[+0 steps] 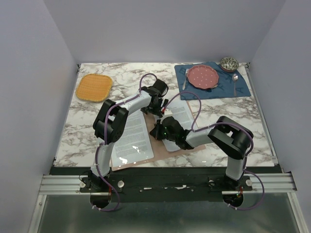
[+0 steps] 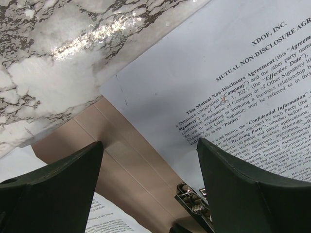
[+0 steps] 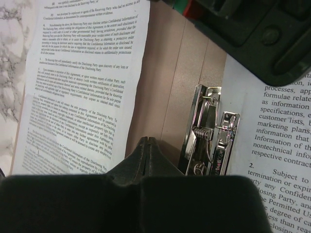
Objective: Put the files into the folder
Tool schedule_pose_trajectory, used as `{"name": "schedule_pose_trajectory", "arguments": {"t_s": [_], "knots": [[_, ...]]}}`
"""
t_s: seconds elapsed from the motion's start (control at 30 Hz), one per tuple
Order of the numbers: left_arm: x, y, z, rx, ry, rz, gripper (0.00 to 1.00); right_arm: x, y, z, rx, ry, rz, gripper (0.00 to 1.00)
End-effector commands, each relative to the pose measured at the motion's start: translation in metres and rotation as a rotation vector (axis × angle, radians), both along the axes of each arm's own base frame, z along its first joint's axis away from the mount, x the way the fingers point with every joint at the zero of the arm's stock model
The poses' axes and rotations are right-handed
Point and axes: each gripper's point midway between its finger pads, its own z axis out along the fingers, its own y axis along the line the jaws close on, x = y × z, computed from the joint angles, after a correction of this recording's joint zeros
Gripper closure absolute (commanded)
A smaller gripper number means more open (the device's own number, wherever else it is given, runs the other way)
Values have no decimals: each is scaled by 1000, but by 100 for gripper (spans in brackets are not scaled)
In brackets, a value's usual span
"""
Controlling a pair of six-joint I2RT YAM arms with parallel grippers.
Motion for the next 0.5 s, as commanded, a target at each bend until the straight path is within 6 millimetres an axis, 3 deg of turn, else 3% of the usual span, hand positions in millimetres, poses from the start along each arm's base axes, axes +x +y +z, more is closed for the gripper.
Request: {"name": "schedule_pose_trajectory", "arguments": {"t_s": [0.0, 0.2, 0.47], "knots": [[-41, 64, -79, 268, 184, 6, 12, -76, -122, -130, -505, 351, 4, 99], [-42, 66, -81, 271, 188, 3, 13, -82, -129, -134, -551, 400, 5, 99], [-39, 67, -78, 268, 179, 1, 13, -93, -137, -125, -536, 428, -9, 99]]}}
